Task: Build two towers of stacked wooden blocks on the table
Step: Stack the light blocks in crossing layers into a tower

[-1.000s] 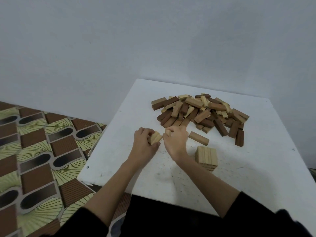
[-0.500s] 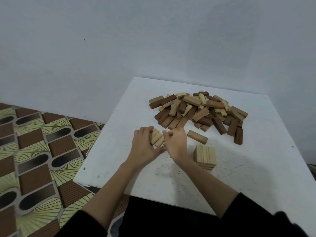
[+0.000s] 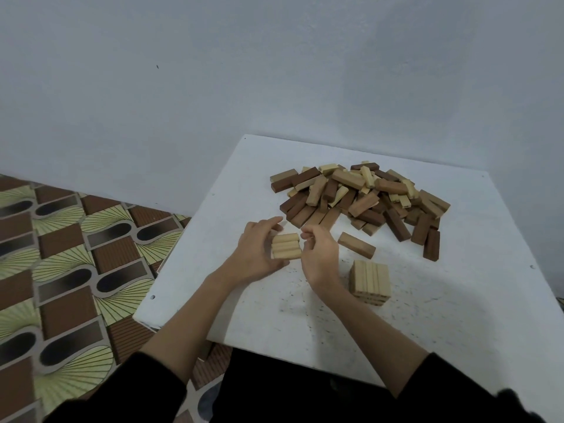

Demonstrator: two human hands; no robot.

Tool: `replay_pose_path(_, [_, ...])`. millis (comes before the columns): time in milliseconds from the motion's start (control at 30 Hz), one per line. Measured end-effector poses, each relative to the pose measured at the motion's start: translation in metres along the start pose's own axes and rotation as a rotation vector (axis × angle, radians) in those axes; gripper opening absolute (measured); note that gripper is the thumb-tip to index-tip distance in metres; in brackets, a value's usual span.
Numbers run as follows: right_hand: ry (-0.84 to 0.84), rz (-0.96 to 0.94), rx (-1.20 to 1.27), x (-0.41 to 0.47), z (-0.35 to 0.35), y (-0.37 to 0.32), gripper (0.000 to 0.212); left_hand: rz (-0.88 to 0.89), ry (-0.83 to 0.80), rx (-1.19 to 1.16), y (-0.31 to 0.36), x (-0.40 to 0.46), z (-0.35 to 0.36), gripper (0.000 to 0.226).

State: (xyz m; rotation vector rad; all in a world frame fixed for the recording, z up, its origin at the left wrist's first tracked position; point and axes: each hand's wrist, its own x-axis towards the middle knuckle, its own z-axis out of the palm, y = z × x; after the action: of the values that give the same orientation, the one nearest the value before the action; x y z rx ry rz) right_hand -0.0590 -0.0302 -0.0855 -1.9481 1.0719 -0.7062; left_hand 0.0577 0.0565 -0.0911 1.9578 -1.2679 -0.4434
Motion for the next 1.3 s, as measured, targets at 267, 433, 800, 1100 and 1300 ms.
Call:
replay_pose_path(267, [0.128, -0.189, 0.050, -0.006, 0.010, 0.012, 0.029, 0.006, 0.098, -0.106, -0.006, -0.006, 0.004, 0.073])
replay_pose_path(433, [0.119, -0.204, 0.079, -0.008, 0.009, 0.012, 0.028, 0.028, 0.126, -0.096, -0.007, -0.009, 0.007, 0.076])
replay_pose_path(800, [0.137, -0.289, 0.080, -0.007, 0.011, 0.017, 0.023, 0.037, 0.144, -0.100, -0.008, -0.010, 0.009, 0.077])
replay_pose_path(1100, [0.139, -0.307, 0.040, -0.006, 0.011, 0.017, 0.021, 0.046, 0.150, -0.078, -0.010, -0.009, 0.009, 0.077])
replay_pose_path(1300, [0.153, -0.286, 0.065, -0.007, 0.011, 0.018, 0.023, 0.046, 0.167, -0.066, -0.011, -0.008, 0.010, 0.075])
